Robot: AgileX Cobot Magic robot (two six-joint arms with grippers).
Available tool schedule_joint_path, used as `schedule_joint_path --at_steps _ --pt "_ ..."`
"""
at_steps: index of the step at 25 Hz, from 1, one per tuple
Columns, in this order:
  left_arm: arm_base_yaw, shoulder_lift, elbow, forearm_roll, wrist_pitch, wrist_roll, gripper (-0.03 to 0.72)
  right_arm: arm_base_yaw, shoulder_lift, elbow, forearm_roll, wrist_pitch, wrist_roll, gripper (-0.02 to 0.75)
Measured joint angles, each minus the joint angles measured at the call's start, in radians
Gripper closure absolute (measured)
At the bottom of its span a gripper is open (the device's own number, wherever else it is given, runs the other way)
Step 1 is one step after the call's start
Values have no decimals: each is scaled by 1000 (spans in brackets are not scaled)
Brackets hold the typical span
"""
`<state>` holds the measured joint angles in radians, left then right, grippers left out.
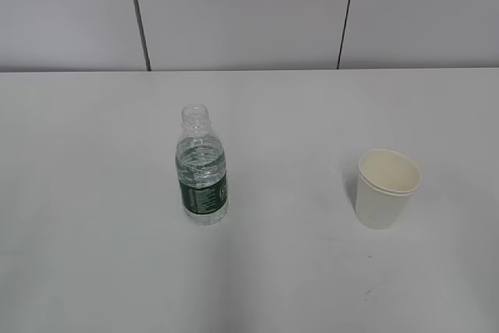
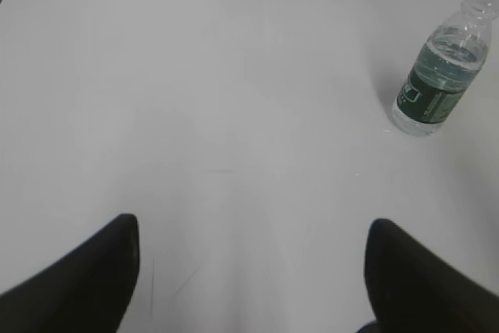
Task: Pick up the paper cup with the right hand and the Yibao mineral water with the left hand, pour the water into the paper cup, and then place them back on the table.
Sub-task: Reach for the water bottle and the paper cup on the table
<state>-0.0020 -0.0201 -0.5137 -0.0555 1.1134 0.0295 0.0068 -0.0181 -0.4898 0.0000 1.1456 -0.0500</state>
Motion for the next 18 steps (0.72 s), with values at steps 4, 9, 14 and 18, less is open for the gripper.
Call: schedule_joint_path --at_steps 4,9,14,18 --pt "0 0 0 0 0 0 146 0 0 0 0 0 0 153" --pt "0 0 0 0 0 0 146 0 0 0 0 0 0 153" --pt "0 0 0 0 0 0 146 0 0 -15 9 -38 0 153" --pt "0 0 -8 2 -20 0 147 0 20 -29 9 -205 0 153"
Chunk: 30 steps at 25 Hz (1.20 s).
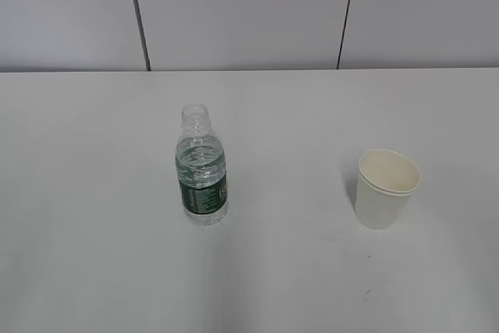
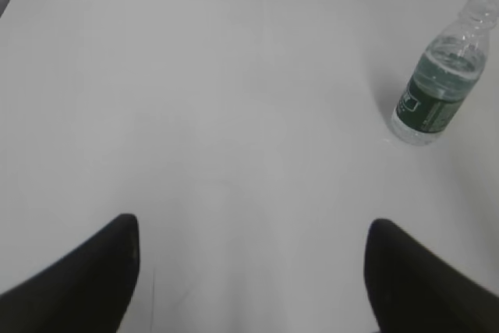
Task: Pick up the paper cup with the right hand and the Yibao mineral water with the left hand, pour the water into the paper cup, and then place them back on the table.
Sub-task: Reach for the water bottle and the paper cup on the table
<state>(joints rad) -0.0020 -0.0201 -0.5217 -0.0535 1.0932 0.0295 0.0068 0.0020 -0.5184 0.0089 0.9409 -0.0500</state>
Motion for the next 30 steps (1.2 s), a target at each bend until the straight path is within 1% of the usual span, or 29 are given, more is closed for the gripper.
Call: schedule_joint_path --at_steps 4,8,10,15,18,22,30 --pt "0 0 -6 21 -57 0 147 0 79 8 0 -121 -7 153" --pt "0 0 6 18 -225 0 148 0 123 56 -1 -272 -11 153" --pt "0 0 32 17 -322 0 148 0 132 86 -1 -333 -11 153" --pt "0 0 149 -3 -477 0 148 0 137 193 -1 -474 -13 153" --pt "0 0 172 -6 -581 0 152 0 137 251 -9 -534 -13 153" --pt "0 37 200 -6 -651 0 165 0 137 303 -24 -603 -13 153" --pt "0 213 243 -3 -796 0 181 0 203 319 -57 -715 -13 153"
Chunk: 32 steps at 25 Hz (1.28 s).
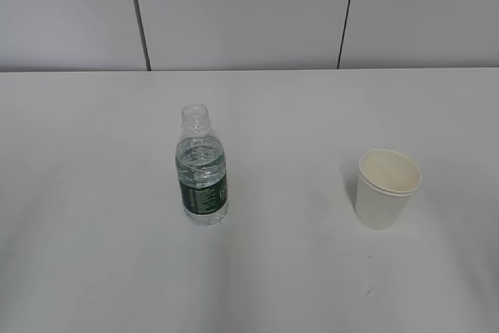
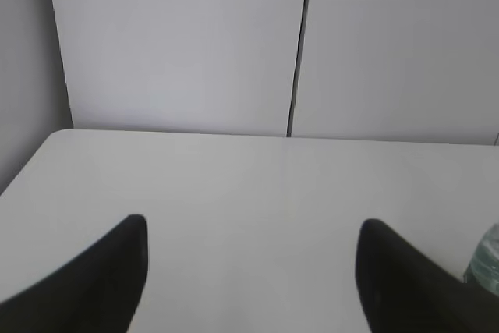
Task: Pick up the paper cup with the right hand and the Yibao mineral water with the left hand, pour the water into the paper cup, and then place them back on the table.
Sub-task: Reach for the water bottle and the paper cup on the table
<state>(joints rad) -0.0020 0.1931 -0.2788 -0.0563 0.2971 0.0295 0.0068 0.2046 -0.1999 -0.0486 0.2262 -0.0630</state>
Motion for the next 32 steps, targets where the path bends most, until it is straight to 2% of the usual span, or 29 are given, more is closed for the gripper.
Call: schedule_joint_path --at_steps 9,16,22,32 --pt "0 168 12 31 -139 0 185 0 159 67 -39 -251 0 153" --pt "0 347 20 39 -297 0 185 0 225 67 -69 -292 -2 153" --pt "0 481 74 39 -500 0 185 0 263 67 -84 -314 -2 153" --pt "0 614 75 39 -629 0 185 0 415 67 -76 -426 -2 153"
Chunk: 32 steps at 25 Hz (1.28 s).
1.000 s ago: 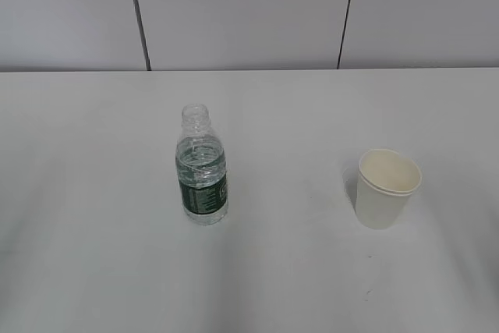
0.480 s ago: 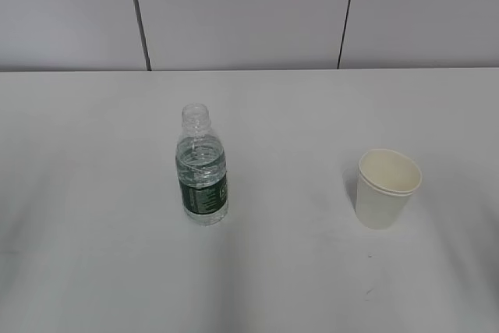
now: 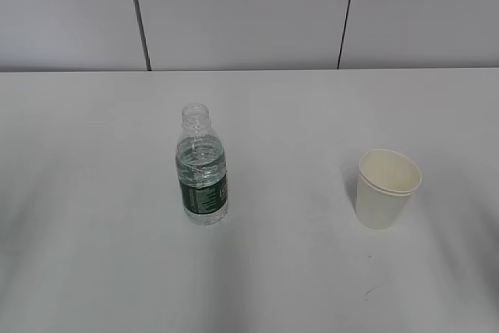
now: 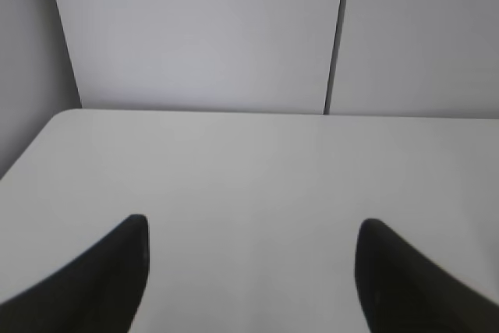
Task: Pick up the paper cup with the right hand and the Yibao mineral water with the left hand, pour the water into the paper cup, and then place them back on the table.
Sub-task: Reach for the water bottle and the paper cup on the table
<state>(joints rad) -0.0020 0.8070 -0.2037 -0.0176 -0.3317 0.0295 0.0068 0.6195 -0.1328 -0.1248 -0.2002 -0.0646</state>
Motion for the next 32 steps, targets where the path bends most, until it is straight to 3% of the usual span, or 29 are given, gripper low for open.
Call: schedule_joint_path --at_steps 8,19,27,32 --pt "-1 163 0 3 -138 -57 185 0 154 0 35 -153 4 153" --pt "-2 281 0 92 -249 -67 185 0 342 0 37 -315 10 153" --pt "-2 361 0 233 -381 -68 186 0 472 0 -14 -463 14 153" --pt "-2 385 0 285 -476 -71 186 0 525 -2 -110 -541 33 153"
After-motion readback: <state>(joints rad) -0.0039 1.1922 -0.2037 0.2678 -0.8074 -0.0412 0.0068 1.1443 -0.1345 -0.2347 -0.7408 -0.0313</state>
